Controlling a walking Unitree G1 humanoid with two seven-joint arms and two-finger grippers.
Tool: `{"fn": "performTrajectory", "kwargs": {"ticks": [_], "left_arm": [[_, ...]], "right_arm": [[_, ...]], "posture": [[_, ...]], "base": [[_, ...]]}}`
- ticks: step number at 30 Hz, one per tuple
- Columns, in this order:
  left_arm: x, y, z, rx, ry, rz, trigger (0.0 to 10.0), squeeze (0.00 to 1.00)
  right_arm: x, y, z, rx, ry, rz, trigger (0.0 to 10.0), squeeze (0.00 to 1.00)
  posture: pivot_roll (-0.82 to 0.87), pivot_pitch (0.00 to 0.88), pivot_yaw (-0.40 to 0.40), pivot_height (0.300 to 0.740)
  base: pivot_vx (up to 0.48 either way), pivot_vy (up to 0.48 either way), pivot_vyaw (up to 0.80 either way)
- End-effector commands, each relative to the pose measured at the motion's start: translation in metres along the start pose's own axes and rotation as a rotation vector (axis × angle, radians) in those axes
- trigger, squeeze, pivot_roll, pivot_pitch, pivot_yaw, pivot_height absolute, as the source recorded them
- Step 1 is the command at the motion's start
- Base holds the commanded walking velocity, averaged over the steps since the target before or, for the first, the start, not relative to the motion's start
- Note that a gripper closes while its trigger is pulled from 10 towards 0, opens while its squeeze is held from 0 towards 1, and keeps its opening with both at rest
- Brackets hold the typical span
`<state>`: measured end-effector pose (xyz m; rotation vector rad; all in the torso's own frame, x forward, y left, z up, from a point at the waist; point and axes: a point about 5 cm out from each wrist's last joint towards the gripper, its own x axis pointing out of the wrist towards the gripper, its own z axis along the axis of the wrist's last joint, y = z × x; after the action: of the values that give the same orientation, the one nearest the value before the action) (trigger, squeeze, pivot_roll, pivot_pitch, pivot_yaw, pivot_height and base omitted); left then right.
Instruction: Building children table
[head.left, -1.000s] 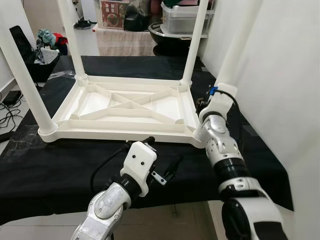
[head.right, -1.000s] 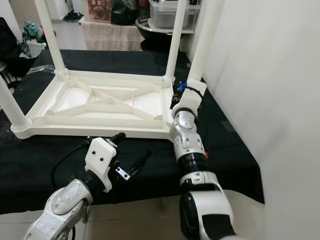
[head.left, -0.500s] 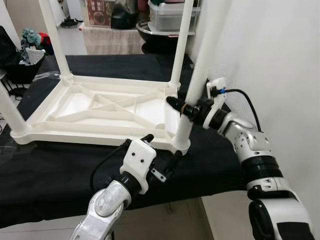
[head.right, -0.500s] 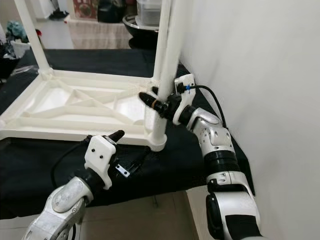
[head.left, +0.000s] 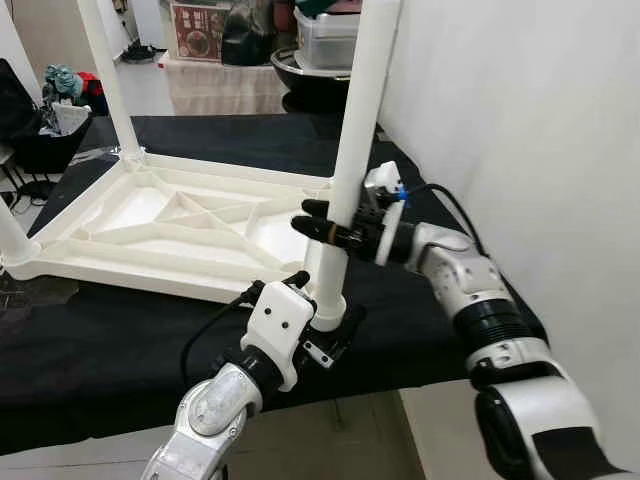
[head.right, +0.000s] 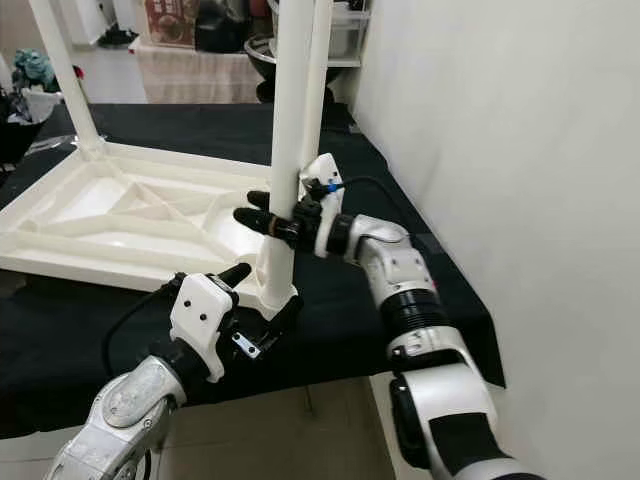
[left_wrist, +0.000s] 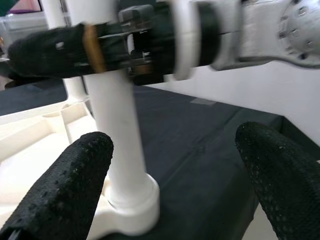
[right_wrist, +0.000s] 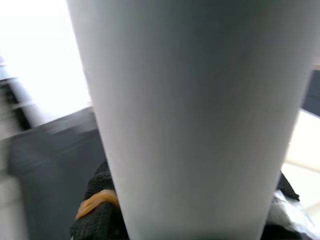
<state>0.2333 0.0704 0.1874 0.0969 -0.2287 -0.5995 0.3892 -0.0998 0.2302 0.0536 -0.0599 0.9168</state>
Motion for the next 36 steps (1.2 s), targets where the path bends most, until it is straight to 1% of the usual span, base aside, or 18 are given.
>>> {"fn": "performTrajectory", "kwargs": {"ticks": [1, 3, 4, 5, 7, 8, 10, 11, 13, 20, 21, 22, 23, 29, 31, 32, 33, 36], "left_arm": [[-0.002, 0.0, -0.002, 0.009, 0.01, -0.002, 10.0, 0.0], [-0.002, 0.0, -0.003, 0.006, 0.011, -0.002, 10.0, 0.0], [-0.002, 0.0, -0.003, 0.006, 0.011, -0.002, 10.0, 0.0], [-0.001, 0.0, -0.003, 0.005, 0.011, -0.003, 10.0, 0.0], [0.0, -0.001, -0.004, 0.004, 0.011, -0.004, 10.0, 0.0], [0.0, -0.001, -0.004, 0.004, 0.011, -0.004, 10.0, 0.0], [0.001, -0.002, -0.004, 0.001, 0.01, -0.006, 10.0, 0.0], [0.001, -0.002, -0.004, 0.001, 0.01, -0.006, 10.0, 0.0], [0.001, -0.002, -0.004, 0.0, 0.01, -0.005, 10.0, 0.0], [0.001, -0.001, -0.004, 0.0, 0.01, -0.005, 10.0, 0.0], [0.001, -0.001, -0.004, 0.0, 0.011, -0.005, 10.0, 0.0], [0.001, -0.001, -0.004, 0.001, 0.011, -0.005, 10.0, 0.0], [0.0, -0.001, -0.004, 0.001, 0.012, -0.004, 10.0, 0.0], [0.0, 0.0, -0.004, 0.001, 0.012, -0.002, 10.0, 0.0], [0.001, 0.0, -0.004, 0.001, 0.009, -0.001, 10.0, 0.0], [0.001, 0.0, -0.004, 0.0, 0.008, -0.001, 10.0, 0.0], [0.002, 0.0, -0.004, 0.001, 0.007, -0.001, 10.0, 0.0], [0.001, 0.001, -0.004, 0.002, 0.007, 0.003, 10.0, 0.0]], "right_arm": [[-0.005, -0.015, -0.009, 0.04, 0.038, -0.185, 0.0, 0.0], [-0.016, -0.037, -0.011, 0.068, 0.057, -0.511, 0.0, 0.0], [-0.016, -0.037, -0.011, 0.068, 0.057, -0.511, 0.0, 0.0], [-0.024, -0.046, -0.014, 0.07, 0.079, -0.671, 0.0, 0.0], [-0.034, -0.054, -0.018, 0.084, 0.087, -0.827, 0.0, 0.0], [-0.034, -0.054, -0.018, 0.084, 0.087, -0.827, 0.0, 0.0], [-0.059, -0.064, -0.027, 0.103, 0.105, -1.147, 0.0, 0.0], [-0.059, -0.064, -0.027, 0.103, 0.105, -1.147, 0.0, 0.0], [-0.073, -0.062, -0.032, 0.099, 0.09, -1.372, 0.0, 0.0], [-0.065, -0.047, -0.037, 0.111, 0.084, -1.423, 0.0, 0.0], [-0.058, -0.044, -0.035, 0.117, 0.063, -1.393, 10.0, 0.0], [-0.051, -0.042, -0.031, 0.124, 0.02, -1.343, 10.0, 0.26], [-0.045, -0.04, -0.026, 0.121, -0.023, -1.295, 10.0, 1.0], [-0.031, -0.039, -0.001, 0.11, -0.191, -1.098, 10.0, 1.0], [-0.018, -0.033, 0.011, 0.14, -0.237, -0.841, 10.0, 1.0], [-0.014, -0.029, 0.013, 0.168, -0.239, -0.739, 10.0, 0.7], [-0.012, -0.027, 0.014, 0.202, -0.23, -0.646, 10.0, 0.0], [-0.013, -0.018, 0.012, 0.168, -0.164, -0.366, 10.0, 0.0]], "posture": [[0.11, 0.056, -0.103, 0.74], [0.1, 0.057, -0.1, 0.74], [0.1, 0.057, -0.1, 0.74], [0.1, 0.058, -0.097, 0.74], [0.1, 0.059, -0.098, 0.74], [0.1, 0.059, -0.098, 0.74], [0.1, 0.059, -0.097, 0.74], [0.1, 0.059, -0.097, 0.74], [0.1, 0.061, -0.096, 0.74], [0.11, 0.063, -0.098, 0.74], [0.11, 0.065, -0.096, 0.74], [0.11, 0.065, -0.096, 0.74], [0.1, 0.066, -0.097, 0.74], [0.1, 0.068, -0.098, 0.74], [0.1, 0.068, -0.1, 0.74], [0.1, 0.068, -0.1, 0.74], [0.1, 0.069, -0.1, 0.74], [0.11, 0.069, -0.102, 0.74]], "base": [[0.0, 0.0, 0.0], [0.0, 0.0, 0.0], [0.0, 0.0, 0.0], [0.0, 0.0, 0.0], [0.0, 0.0, 0.0], [0.0, 0.0, 0.0], [0.0, 0.0, 0.0], [0.0, 0.0, 0.0], [0.0, 0.0, 0.0], [0.0, 0.0, 0.0], [0.0, 0.0, 0.0], [0.0, 0.0, 0.0], [0.0, 0.0, 0.0], [0.0, 0.0, 0.0], [0.0, 0.0, 0.0], [0.0, 0.0, 0.0], [0.0, 0.0, 0.0], [0.0, 0.0, 0.0]]}}
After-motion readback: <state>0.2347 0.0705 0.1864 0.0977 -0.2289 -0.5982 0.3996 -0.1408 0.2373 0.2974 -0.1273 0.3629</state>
